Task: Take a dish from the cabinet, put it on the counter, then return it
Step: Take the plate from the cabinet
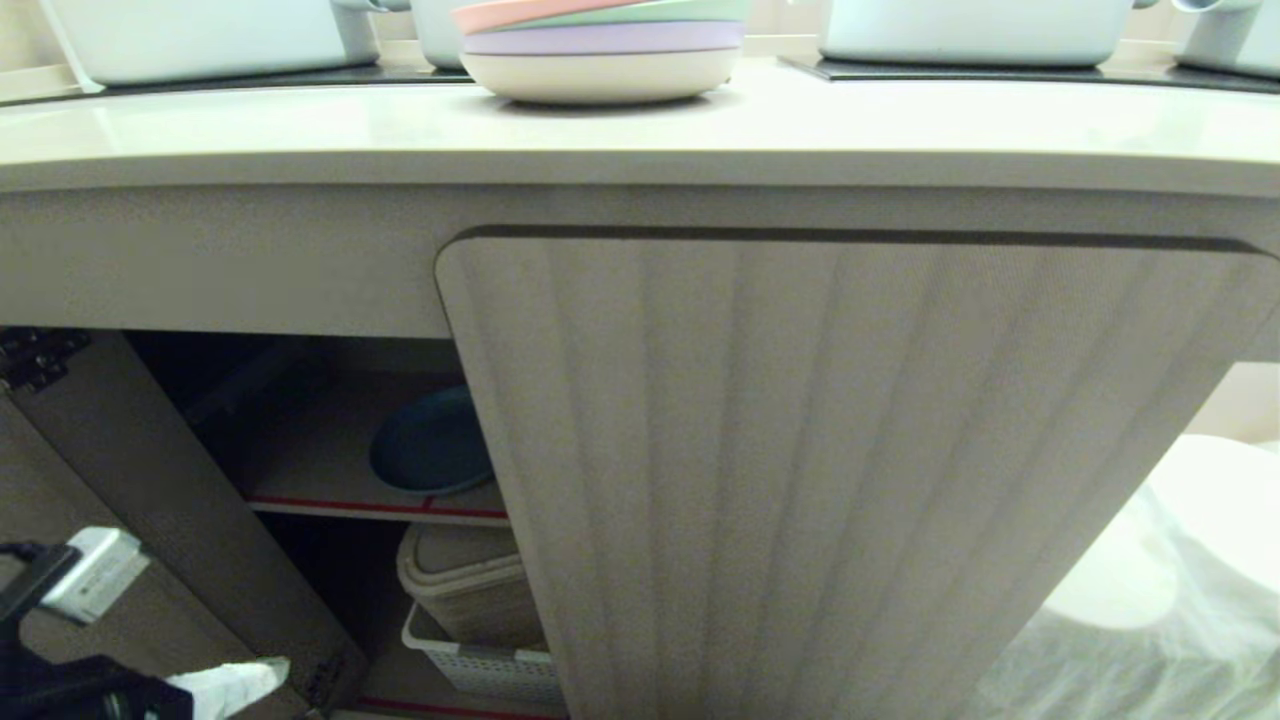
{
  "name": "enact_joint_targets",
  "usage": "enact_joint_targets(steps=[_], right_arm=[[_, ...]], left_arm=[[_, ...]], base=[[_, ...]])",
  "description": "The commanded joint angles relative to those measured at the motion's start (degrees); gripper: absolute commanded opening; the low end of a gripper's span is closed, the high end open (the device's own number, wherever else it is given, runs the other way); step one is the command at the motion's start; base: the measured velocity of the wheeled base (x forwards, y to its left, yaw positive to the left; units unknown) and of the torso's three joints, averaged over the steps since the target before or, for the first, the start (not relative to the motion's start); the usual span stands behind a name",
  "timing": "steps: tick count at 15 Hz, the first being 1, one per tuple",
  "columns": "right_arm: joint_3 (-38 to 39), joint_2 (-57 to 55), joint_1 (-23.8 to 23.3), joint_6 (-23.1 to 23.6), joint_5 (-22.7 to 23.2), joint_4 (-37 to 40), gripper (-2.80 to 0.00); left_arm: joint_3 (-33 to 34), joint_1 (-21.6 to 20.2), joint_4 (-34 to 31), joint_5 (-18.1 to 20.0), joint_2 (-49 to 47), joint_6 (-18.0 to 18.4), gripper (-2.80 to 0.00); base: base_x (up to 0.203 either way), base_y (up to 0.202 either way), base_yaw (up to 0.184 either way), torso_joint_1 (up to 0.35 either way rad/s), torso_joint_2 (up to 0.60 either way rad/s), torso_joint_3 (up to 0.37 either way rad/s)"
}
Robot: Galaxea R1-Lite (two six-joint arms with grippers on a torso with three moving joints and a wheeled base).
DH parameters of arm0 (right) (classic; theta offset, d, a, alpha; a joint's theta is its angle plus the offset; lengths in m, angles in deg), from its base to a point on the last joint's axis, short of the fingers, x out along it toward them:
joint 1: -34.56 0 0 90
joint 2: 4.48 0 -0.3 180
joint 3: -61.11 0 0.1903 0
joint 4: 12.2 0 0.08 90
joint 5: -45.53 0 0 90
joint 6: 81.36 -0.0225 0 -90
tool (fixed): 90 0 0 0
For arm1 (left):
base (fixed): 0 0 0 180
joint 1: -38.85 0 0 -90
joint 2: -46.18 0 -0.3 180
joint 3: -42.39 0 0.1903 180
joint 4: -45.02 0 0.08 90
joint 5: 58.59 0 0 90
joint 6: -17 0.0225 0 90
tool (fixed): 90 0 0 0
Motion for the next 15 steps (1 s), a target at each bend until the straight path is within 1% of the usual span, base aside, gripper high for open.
enact_joint_targets(steps=[1, 3, 5, 7, 8, 10, 13, 15], right_arm=[[0.01, 0.0, 0.01, -0.02, -0.01, 0.0, -2.8], [0.01, 0.0, 0.01, -0.02, -0.01, 0.0, -2.8], [0.01, 0.0, 0.01, -0.02, -0.01, 0.0, -2.8], [0.01, 0.0, 0.01, -0.02, -0.01, 0.0, -2.8], [0.01, 0.0, 0.01, -0.02, -0.01, 0.0, -2.8], [0.01, 0.0, 0.01, -0.02, -0.01, 0.0, -2.8], [0.01, 0.0, 0.01, -0.02, -0.01, 0.0, -2.8], [0.01, 0.0, 0.01, -0.02, -0.01, 0.0, -2.8]], left_arm=[[0.61, 0.45, 7.43, 0.76, -8.71, -4.75, -2.8], [1.13, 0.73, 11.61, 2.85, -12.16, -8.67, -2.8], [1.51, 0.77, 19.2, 4.72, -16.49, -14.55, -2.8], [3.8, 0.96, 27.4, 5.11, -18.72, -20.56, -2.8], [4.97, 1.53, 30.02, 5.1, -20.09, -22.36, -2.8], [5.36, 1.74, 34.66, 5.03, -22.79, -24.25, -2.8], [5.02, 1.77, 41.44, 4.9, -27.13, -24.71, -2.8], [5.09, 2.16, 48.73, 4.96, -30.0, -26.07, -2.8]], base=[[0.0, 0.0, 0.0, 0.0, 0.0, 0.0], [0.0, 0.0, 0.0, 0.0, 0.0, 0.0], [0.0, 0.0, 0.0, 0.0, 0.0, 0.0], [0.0, 0.0, 0.0, 0.0, 0.0, 0.0], [0.0, 0.0, 0.0, 0.0, 0.0, 0.0], [0.0, 0.0, 0.0, 0.0, 0.0, 0.0], [0.0, 0.0, 0.0, 0.0, 0.0, 0.0], [0.0, 0.0, 0.0, 0.0, 0.0, 0.0]])
